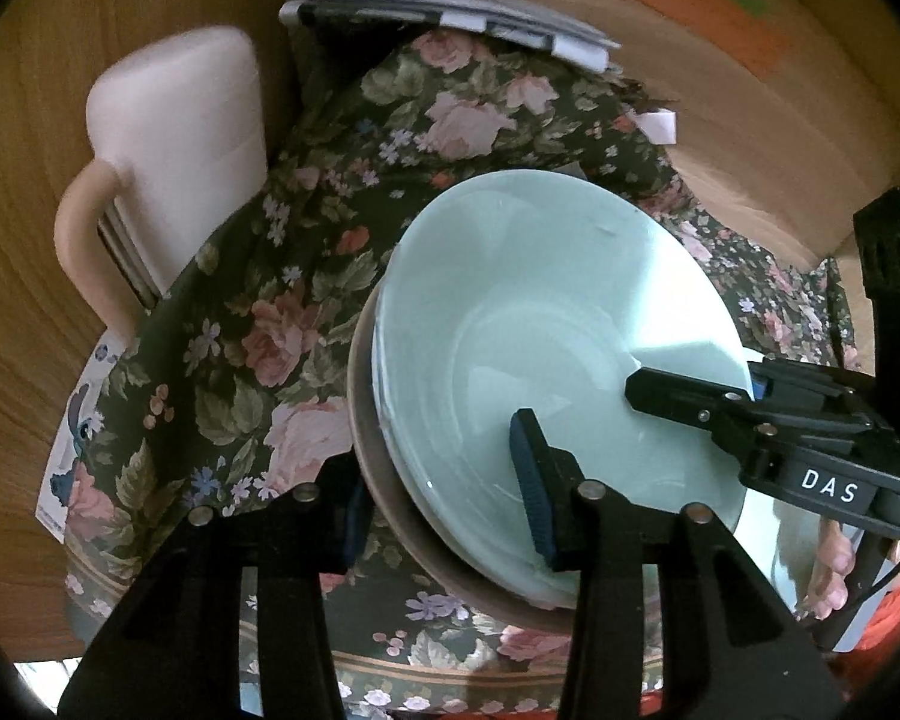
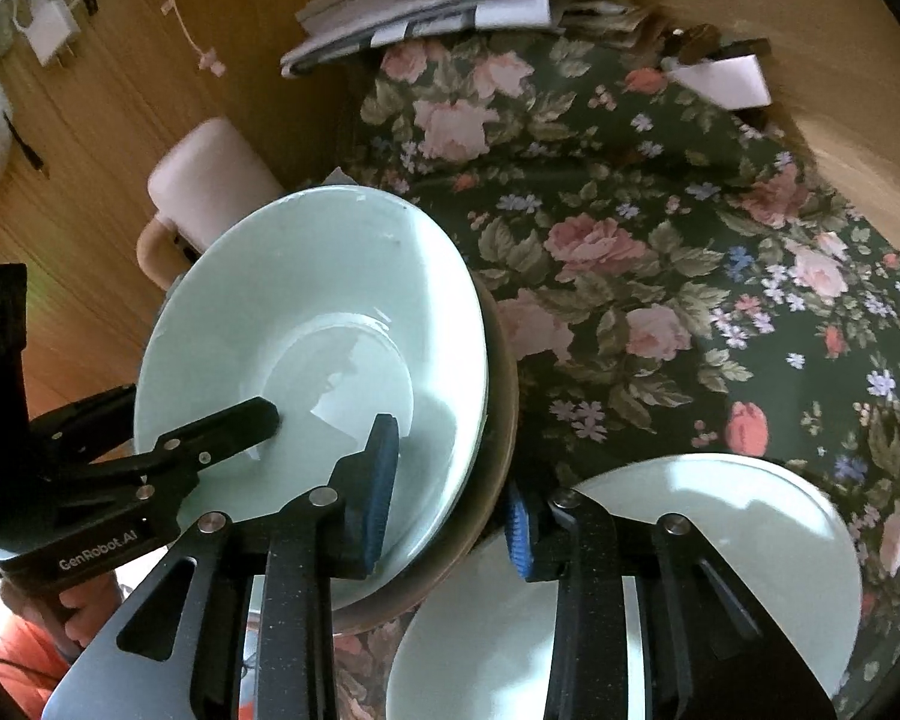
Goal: Organize plates and bowls
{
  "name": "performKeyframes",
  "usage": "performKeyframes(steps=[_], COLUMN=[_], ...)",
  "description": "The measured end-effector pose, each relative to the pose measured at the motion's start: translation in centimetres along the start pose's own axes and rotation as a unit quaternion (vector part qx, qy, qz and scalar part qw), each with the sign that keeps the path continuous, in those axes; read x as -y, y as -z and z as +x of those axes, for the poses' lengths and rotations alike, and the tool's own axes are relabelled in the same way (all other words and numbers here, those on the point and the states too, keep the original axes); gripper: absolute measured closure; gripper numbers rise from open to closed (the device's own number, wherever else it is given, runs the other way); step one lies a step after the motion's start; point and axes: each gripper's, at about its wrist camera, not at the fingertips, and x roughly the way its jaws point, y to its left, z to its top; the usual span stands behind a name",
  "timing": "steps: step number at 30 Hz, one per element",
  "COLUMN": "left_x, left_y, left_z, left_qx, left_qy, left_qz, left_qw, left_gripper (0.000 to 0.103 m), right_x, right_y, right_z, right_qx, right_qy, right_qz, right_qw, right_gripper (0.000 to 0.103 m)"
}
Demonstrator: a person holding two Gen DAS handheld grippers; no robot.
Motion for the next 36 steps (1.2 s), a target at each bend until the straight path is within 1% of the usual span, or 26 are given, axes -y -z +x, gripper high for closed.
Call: performKeyframes(steps=[4,10,17,27,36], left_x=[1.2,3.4,6.4,10.8,13.5], left_y=[-0.4,-1.0,-0.6,0.8,2.4], left_z=[-1.0,-2.1,-2.4,-2.2,-1.4], left_qx=[0.011,0.024,0.028,0.023,0.005], left_qy=[0.004,0.014,0.035,0.069,0.088], left_qz=[0.013,0.037,0.064,0.101,0.124], left_qw=[0.9998,0.9989,0.9970,0.9922,0.9884], left_gripper=[0.061,0.061,0.061,0.061,0.061], right_x=[0.1,1.0,2.6,5.1,7.0], right_y=[0.3,1.2,2.6,5.3,7.6], right_z=[-2.0,-4.7,-7.4,-10.9,-12.0], right_qx=[0.023,0.046,0.062,0.081,0.080], right_qy=[0.011,0.025,0.044,0.070,0.077], right_qz=[0.003,0.018,0.036,0.071,0.104], right_qw=[1.000,0.998,0.996,0.992,0.988], right_gripper=[0.074,0.074,0.074,0.074,0.074])
